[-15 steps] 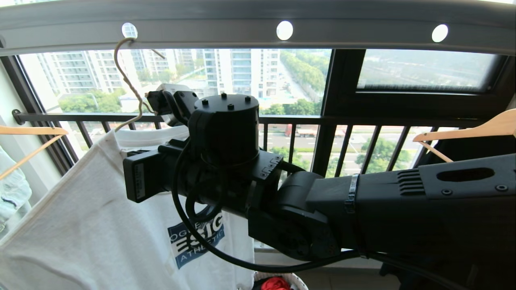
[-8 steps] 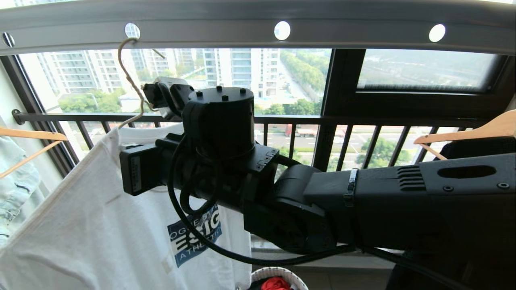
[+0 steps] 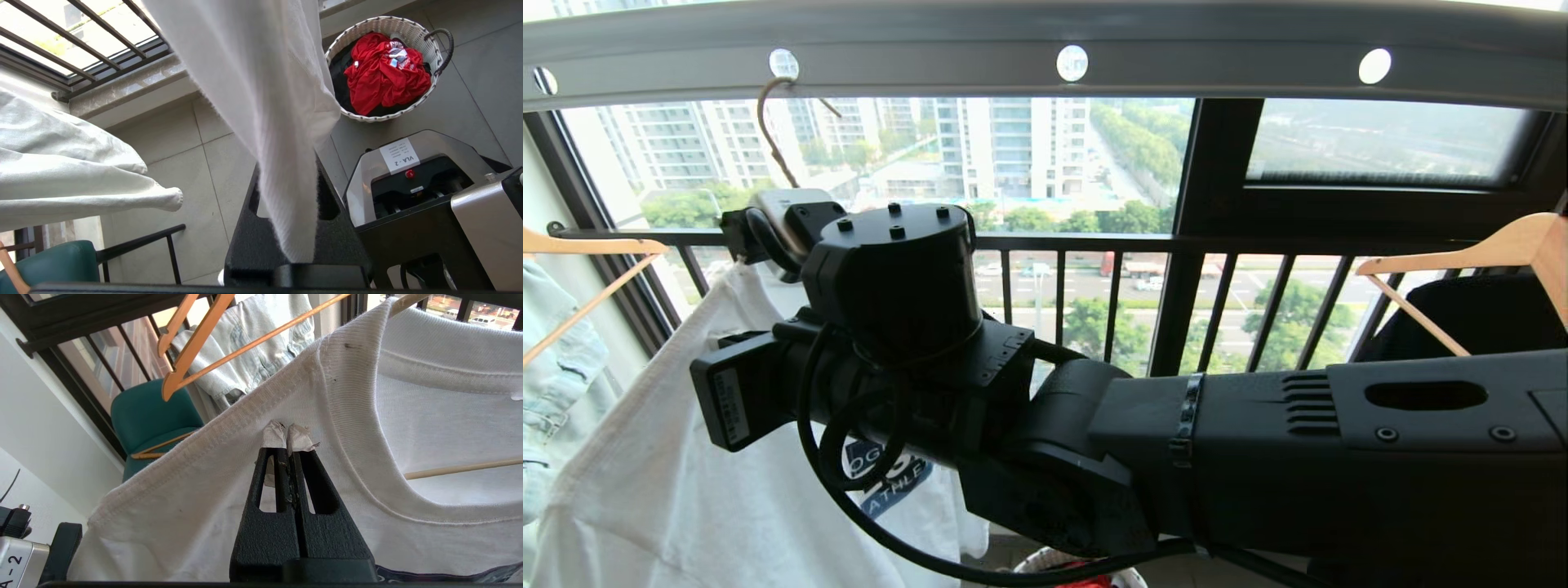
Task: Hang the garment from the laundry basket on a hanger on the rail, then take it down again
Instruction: Take the clothes off the clothes rack
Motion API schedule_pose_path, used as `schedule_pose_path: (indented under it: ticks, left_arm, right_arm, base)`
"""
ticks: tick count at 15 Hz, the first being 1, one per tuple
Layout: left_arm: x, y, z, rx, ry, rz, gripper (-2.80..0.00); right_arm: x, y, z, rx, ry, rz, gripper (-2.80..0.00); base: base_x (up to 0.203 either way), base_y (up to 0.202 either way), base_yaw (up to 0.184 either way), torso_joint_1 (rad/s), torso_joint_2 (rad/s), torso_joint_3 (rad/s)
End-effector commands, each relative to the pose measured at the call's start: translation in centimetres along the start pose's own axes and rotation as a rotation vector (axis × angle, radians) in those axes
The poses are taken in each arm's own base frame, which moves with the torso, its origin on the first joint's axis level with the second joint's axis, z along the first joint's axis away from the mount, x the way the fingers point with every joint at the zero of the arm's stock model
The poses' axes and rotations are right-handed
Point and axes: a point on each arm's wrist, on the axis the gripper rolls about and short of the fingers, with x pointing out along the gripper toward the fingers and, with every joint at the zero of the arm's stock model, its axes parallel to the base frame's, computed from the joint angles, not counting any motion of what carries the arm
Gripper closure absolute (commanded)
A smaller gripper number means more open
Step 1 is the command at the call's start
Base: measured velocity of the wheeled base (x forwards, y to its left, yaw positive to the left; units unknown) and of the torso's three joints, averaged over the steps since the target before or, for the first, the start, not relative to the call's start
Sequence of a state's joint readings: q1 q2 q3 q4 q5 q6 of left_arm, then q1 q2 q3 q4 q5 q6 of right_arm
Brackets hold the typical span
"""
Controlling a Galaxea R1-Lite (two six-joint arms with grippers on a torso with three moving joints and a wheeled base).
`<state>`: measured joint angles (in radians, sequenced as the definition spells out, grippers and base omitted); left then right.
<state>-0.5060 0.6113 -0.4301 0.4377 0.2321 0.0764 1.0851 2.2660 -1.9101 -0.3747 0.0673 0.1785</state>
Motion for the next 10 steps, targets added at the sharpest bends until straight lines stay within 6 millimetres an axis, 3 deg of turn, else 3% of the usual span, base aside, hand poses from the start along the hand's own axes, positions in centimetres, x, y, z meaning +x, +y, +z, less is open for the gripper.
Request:
schedule_pose_path:
  ticks: [1, 6, 10]
  left_arm:
    - [0.0, 0.0, -0.5, 0.001, 0.002, 0.001, 0.0]
    - [0.0, 0.0, -0.6, 0.002, 0.005, 0.002, 0.0]
    - [0.0, 0.0, -0.6, 0.001, 0.003, 0.001, 0.0]
  right_arm:
    - [0.1, -0.2, 0.1, 0.0, -0.01, -0.014, 0.0]
    - [-0.6, -1.9, 2.0, -0.01, -0.062, -0.061, 0.0]
    - [0.1, -2.2, 1.2, -0.048, -0.053, -0.06, 0.0]
  base:
    - [0.0, 0.0, 0.0, 0.0, 0.0, 0.0]
    - [0.0, 0.0, 0.0, 0.0, 0.0, 0.0]
    - [0.0, 0.0, 0.0, 0.0, 0.0, 0.0]
